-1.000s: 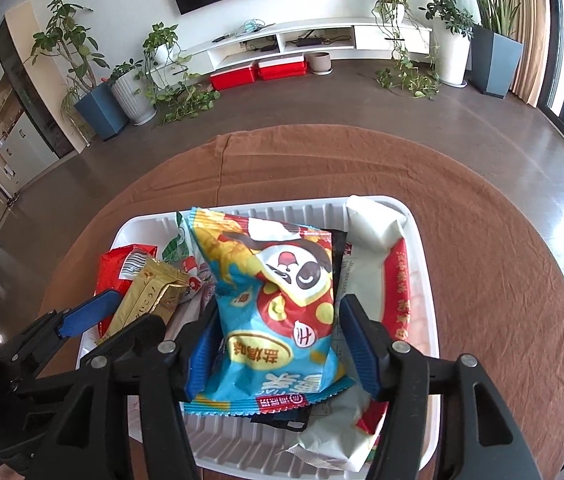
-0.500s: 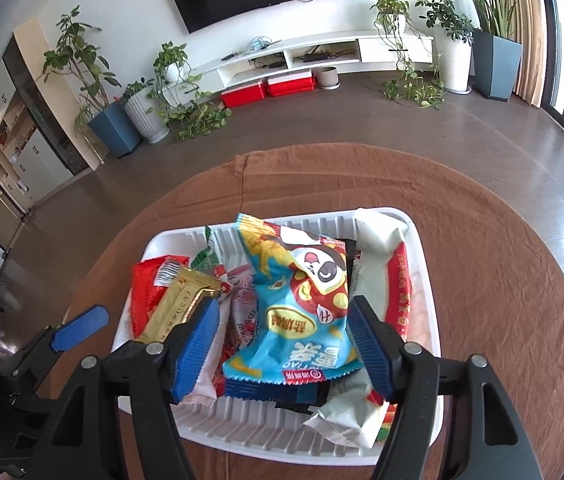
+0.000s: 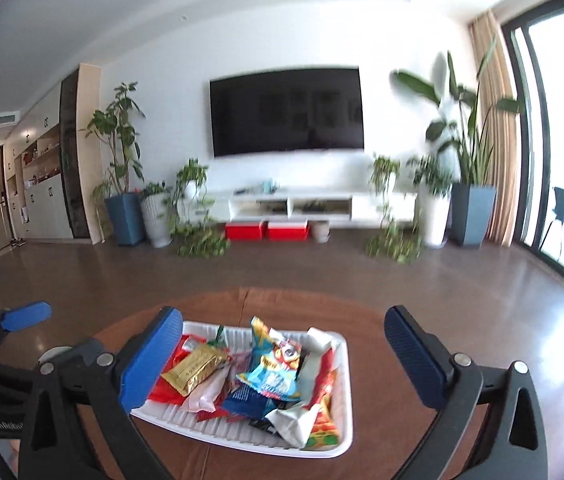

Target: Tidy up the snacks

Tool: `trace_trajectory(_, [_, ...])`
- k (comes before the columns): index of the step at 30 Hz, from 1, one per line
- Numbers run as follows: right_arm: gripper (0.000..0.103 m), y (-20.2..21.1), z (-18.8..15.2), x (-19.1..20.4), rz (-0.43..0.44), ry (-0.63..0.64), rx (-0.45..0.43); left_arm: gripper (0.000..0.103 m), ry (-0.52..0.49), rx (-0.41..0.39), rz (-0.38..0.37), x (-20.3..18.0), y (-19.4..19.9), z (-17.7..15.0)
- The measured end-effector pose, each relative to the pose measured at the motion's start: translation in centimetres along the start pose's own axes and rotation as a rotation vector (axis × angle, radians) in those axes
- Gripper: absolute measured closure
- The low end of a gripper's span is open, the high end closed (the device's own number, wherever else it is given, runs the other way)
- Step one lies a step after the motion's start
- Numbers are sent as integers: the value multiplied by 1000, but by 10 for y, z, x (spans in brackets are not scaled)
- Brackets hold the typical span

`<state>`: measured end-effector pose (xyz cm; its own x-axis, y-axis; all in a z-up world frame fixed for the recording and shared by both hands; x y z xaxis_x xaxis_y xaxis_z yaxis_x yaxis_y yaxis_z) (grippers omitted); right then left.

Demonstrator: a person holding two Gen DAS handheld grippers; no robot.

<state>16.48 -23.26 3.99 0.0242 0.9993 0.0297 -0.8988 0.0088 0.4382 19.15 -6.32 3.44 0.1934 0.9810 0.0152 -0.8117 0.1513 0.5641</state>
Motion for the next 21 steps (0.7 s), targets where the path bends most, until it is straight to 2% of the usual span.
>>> trace_trajectory(2, [0, 27, 2, 4, -41, 27, -77, 0, 10, -64, 32, -1, 30, -3])
trace_trajectory(5, [0, 58, 3, 6, -68, 31, -143, 0, 66, -132, 90, 2, 71, -11])
trace_trajectory(7, [0, 70, 6, 5, -47, 20, -148, 0, 67, -176, 128, 2, 94, -16])
trace_trajectory(9, [0, 87, 5, 1, -65, -7, -155, 0, 55, -191, 134, 0, 112, -21])
trace_trajectory(11, [0, 103, 2, -5, -79, -49, -165, 0, 56, -188, 131, -1, 125, -27])
trace_trajectory(16, [0, 141, -13, -11, -39, -139, -184, 0, 77, -137, 120, 2, 149, -44])
trace_trajectory(21, [0, 149, -37, -4, -52, -105, -127, 0, 61, -65, 128, -8, 160, -66])
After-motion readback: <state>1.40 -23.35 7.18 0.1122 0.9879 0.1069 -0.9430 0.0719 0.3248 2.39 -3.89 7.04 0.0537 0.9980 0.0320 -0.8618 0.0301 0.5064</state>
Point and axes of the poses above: each gripper's, at about its wrist camera, not at the fingertips, and y roughly against the way its jaws point, x to its left, z to its top, the point moved 1 cm from there along -y, roughly the way its jaws point, and after that the axes turned 7 degrees about x, right-handed, at the moved point
